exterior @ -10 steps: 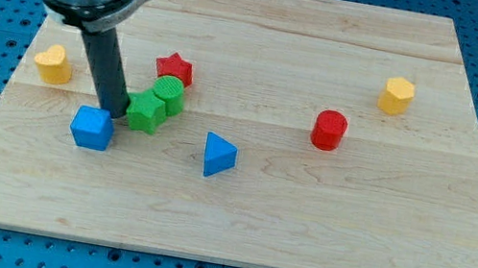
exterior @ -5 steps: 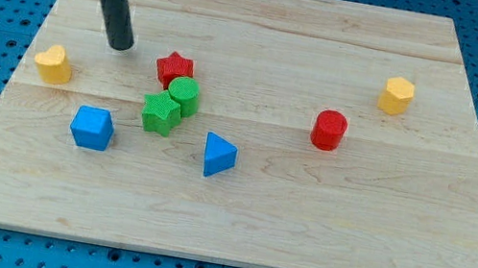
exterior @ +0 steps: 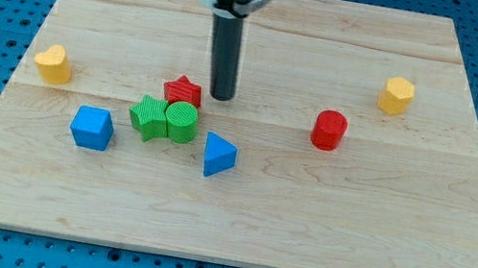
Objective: Push the red star above the green star
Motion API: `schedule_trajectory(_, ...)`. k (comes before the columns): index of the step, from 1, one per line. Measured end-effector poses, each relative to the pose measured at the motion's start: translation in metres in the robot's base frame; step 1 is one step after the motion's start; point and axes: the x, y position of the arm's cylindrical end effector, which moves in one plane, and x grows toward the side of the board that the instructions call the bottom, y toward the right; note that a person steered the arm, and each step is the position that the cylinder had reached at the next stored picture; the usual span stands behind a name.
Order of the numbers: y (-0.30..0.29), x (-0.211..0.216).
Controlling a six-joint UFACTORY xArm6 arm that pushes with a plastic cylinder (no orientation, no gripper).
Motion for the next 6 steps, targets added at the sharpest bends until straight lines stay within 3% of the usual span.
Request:
schedule_trajectory(1,0.006,0.027)
schedule_trajectory(2,-0.017,0.028)
schedule_trajectory(3,-0.061,0.013)
schedule_trajectory(5,-0.059,-0.036)
schedule_trajectory(6,-0.107,-0.039)
